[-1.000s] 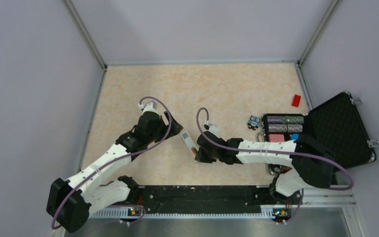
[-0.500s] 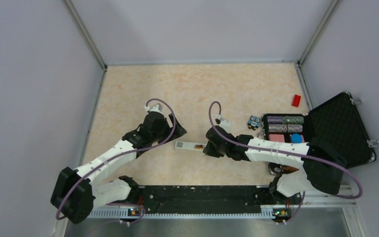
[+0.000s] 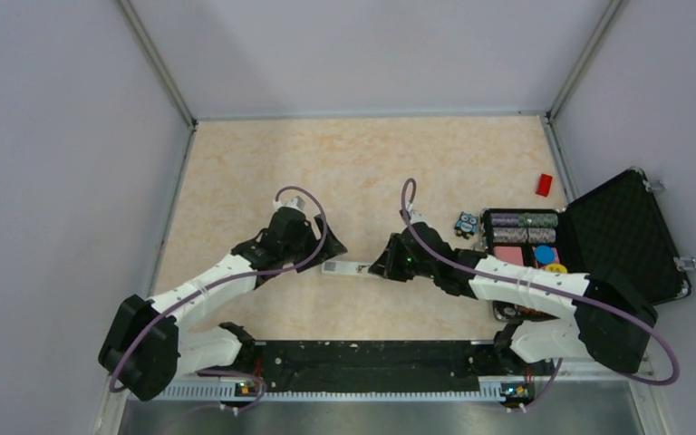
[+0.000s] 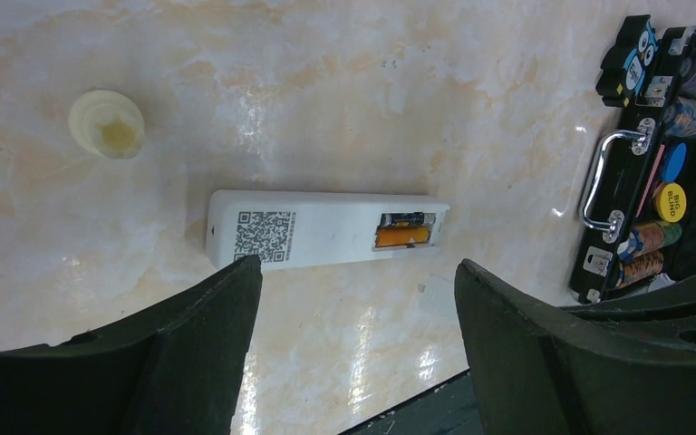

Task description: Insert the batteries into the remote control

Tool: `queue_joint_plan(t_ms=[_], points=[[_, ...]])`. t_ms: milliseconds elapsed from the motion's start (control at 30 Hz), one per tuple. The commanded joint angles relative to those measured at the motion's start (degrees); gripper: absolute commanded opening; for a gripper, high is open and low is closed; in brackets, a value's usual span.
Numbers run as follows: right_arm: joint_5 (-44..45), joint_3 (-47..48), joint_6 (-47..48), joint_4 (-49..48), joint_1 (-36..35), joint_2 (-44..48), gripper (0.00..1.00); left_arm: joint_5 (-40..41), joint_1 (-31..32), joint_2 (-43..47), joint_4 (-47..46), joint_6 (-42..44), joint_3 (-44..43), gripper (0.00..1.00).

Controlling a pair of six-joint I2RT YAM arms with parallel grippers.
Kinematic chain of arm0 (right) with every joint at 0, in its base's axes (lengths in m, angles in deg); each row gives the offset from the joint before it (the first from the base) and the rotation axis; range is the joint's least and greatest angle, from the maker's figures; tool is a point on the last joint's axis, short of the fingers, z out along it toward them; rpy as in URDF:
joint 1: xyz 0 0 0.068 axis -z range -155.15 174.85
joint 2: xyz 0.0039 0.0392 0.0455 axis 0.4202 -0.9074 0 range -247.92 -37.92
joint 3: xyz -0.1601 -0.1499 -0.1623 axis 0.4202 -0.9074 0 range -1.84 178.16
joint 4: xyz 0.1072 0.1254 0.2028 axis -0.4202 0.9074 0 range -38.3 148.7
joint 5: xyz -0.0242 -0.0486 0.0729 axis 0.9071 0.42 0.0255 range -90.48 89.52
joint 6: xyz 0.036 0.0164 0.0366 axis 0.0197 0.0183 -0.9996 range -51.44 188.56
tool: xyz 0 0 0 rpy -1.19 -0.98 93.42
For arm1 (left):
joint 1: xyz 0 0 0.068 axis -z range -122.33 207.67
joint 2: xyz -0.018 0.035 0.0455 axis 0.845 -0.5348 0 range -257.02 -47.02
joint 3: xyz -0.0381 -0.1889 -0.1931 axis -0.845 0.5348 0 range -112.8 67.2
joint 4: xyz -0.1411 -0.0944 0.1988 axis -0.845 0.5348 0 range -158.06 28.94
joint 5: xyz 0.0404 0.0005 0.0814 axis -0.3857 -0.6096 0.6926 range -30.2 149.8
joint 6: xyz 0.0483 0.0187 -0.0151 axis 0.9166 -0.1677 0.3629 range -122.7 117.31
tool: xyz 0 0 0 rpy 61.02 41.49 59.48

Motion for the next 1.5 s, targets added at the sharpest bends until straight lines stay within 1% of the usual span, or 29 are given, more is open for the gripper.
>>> queue_joint_plan(t_ms=[0,100,233,300,433,567,733,1000,1233,1467], points=[[-6.8,-4.6,0.2,-15.1,2.8,-0.1,0.00,-2.3,-0.3,-1.5,-3.4,-0.4,-0.3,0.81],[-7.2,-7.1,-0.6,-21.4,3.4,-1.0,0.00,-4.2,-0.4,-2.8,-4.0,0.2,-0.9,0.81],[-6.1,-8.8,0.3,-25.7,3.4,-2.0,0.00,-5.3,-0.3,-4.3,-4.7,-0.7,-1.0,0.80],[-5.8,-9.2,0.4,-26.5,3.7,-2.4,0.00,-4.7,-0.3,-5.1,-3.5,-1.9,-1.7,0.81],[-5.9,-10.0,0.1,-28.0,4.5,-3.8,0.00,-3.6,-0.3,-6.8,-0.6,-6.8,-3.0,0.82],[-6.6,-11.2,-0.5,-30.2,5.6,-4.9,0.00,-2.9,-0.3,-8.0,-0.2,-12.6,-3.4,0.83],[-8.1,-11.1,-0.3,-31.6,7.0,-6.7,0.00,-1.3,-0.3,-8.8,0.4,-15.9,-3.8,0.83],[-10.5,-10.0,-0.3,-31.3,7.6,-9.2,0.00,-1.5,-0.3,-10.2,1.1,-17.5,-3.8,0.83],[-9.9,-10.3,-1.0,-31.1,7.6,-9.9,0.00,-1.5,-0.4,-10.6,1.2,-17.8,-3.7,0.83],[-9.4,-11.2,-1.7,-34.7,7.7,-9.6,0.00,-1.6,-0.4,-10.9,1.5,-17.6,-3.8,0.83]])
